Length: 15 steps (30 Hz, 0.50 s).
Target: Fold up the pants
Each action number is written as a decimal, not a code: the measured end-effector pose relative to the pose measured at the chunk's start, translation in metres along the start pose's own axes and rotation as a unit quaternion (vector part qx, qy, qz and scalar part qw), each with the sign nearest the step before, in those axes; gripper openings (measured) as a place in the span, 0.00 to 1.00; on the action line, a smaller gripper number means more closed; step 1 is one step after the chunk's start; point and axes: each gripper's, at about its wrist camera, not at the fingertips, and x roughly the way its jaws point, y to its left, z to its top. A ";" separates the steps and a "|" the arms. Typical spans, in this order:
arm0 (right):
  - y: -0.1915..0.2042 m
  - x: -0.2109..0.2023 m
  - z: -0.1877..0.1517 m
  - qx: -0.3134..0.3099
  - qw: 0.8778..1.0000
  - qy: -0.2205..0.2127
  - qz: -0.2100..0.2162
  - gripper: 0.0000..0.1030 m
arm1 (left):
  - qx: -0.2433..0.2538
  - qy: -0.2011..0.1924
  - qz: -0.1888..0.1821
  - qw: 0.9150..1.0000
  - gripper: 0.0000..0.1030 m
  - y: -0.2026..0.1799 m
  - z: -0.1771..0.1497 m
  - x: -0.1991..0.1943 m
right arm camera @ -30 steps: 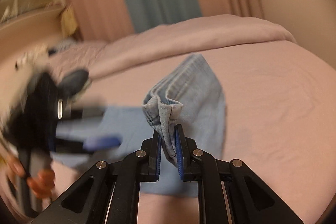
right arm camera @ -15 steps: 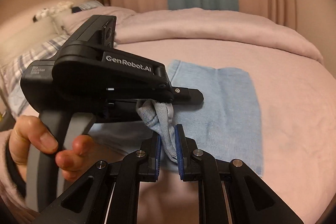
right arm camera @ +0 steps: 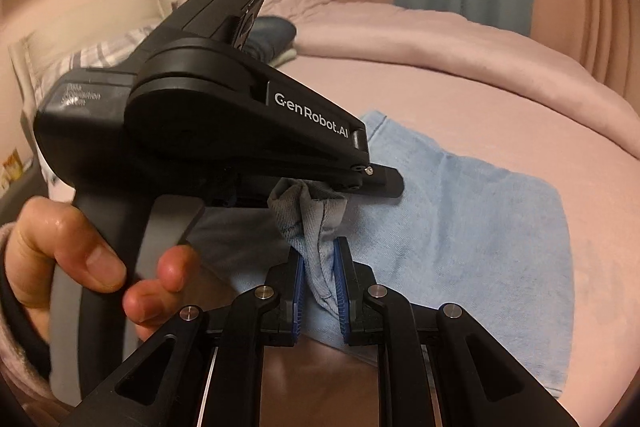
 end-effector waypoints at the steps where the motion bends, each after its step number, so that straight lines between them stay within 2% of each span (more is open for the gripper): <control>1: -0.002 0.002 -0.002 0.003 1.000 0.010 0.002 0.15 | -0.004 0.005 0.009 1.000 0.09 0.004 -0.001 0.000; 3: -0.005 0.006 0.000 0.015 1.000 0.019 0.012 0.18 | -0.013 0.007 0.017 1.000 0.12 0.009 0.000 0.003; 5: -0.009 0.007 -0.001 0.027 0.999 0.033 0.032 0.32 | -0.014 -0.003 0.024 1.000 0.14 0.012 0.001 -0.003; 6: -0.012 0.003 -0.003 0.034 0.998 0.033 0.048 0.43 | -0.008 -0.012 0.037 0.999 0.15 0.010 0.003 -0.010; 7: -0.014 -0.002 -0.005 0.038 0.997 0.029 0.062 0.47 | 0.000 -0.020 0.050 0.999 0.20 0.010 0.004 -0.016; 9: -0.022 -0.016 -0.008 0.056 0.995 0.012 0.087 0.48 | 0.016 -0.039 0.075 0.996 0.28 0.007 0.006 -0.028; 11: -0.044 -0.033 -0.011 0.097 0.990 -0.014 0.102 0.48 | 0.032 -0.053 0.091 0.994 0.30 0.006 0.008 -0.043; 15: -0.097 -0.055 -0.020 0.177 0.980 -0.045 0.080 0.48 | 0.083 -0.060 0.101 0.990 0.31 -0.013 0.005 -0.046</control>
